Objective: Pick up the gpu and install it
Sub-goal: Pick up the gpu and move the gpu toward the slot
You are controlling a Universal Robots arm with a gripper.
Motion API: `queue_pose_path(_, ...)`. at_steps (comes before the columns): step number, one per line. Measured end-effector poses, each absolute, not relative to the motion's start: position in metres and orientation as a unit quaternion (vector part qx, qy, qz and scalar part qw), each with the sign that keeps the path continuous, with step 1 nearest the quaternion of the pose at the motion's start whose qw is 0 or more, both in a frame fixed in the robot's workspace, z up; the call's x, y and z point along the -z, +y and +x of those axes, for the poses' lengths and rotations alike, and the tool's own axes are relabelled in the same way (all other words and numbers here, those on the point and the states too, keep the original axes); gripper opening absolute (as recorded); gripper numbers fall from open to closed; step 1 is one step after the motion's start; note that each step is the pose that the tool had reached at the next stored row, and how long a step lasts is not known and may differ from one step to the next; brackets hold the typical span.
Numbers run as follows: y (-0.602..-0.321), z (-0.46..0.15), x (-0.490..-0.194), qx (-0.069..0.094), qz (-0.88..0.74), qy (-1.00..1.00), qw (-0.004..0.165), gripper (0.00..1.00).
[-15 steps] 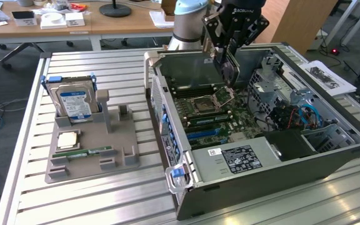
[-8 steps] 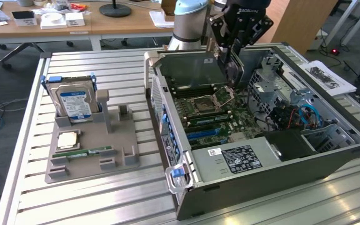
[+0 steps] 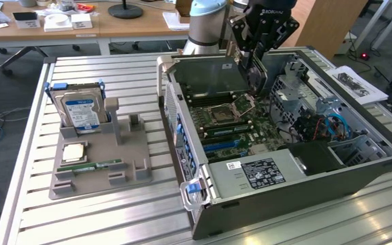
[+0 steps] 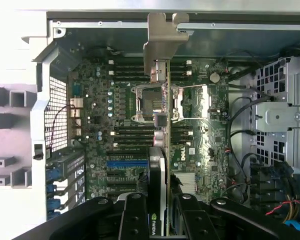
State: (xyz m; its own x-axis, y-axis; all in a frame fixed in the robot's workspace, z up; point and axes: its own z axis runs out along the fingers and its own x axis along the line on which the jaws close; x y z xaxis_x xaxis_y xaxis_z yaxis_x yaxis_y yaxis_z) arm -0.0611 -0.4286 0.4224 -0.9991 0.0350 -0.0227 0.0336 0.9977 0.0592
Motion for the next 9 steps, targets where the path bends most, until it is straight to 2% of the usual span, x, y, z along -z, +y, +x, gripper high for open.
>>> queue_pose_path(9, -0.4286, -0.0519, -0.4224, -0.029, 0.017, 0.999, 0.012, 0.27)
